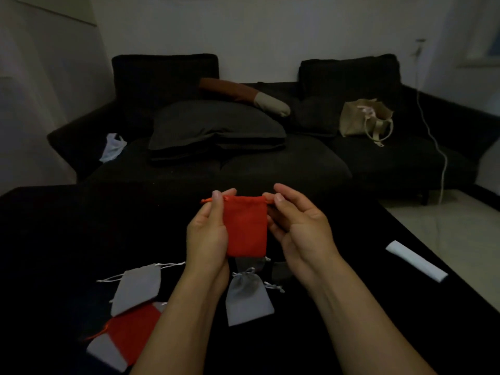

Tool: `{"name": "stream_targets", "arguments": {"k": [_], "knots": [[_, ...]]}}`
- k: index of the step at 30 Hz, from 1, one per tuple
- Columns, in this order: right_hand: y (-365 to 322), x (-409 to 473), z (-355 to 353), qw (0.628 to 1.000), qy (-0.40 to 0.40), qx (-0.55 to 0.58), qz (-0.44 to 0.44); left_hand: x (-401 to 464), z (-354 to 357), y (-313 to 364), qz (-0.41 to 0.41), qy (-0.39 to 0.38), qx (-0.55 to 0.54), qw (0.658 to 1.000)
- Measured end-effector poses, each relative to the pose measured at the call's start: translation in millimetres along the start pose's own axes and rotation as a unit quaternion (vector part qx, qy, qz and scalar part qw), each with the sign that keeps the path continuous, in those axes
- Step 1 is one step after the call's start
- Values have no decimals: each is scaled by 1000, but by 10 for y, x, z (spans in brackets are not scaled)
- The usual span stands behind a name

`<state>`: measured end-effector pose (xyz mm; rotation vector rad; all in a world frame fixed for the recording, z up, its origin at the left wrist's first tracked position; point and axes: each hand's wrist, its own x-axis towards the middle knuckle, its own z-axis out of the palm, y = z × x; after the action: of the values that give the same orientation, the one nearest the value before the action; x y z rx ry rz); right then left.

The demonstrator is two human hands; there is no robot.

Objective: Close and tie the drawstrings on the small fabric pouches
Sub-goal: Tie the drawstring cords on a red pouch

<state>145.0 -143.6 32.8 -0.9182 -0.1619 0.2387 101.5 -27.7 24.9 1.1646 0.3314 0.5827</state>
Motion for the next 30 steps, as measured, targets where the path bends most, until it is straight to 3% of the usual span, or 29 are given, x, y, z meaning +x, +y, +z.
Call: {"name": "stream_targets", "arguments": {"k": [7, 11, 16, 20, 24, 30], "knots": [[-18, 52, -31, 993, 10, 106, 49, 76, 20, 15, -86, -7, -123, 989], [-40, 80, -21, 989, 28, 126, 65, 160, -55, 54, -60, 17, -170, 983], [-101, 156, -44, 990, 60, 128, 16, 220, -173, 167, -34, 48, -247, 967], [-73, 81, 45, 994, 16, 101, 37, 158, -67, 128, 19, 1, -159, 987], [-109, 53, 59, 989, 29, 140, 37, 155, -72, 159, -20, 24, -236, 971], [-107, -15, 41, 999, -43, -8, 3, 99, -17, 136, -26, -34, -156, 987]]}}
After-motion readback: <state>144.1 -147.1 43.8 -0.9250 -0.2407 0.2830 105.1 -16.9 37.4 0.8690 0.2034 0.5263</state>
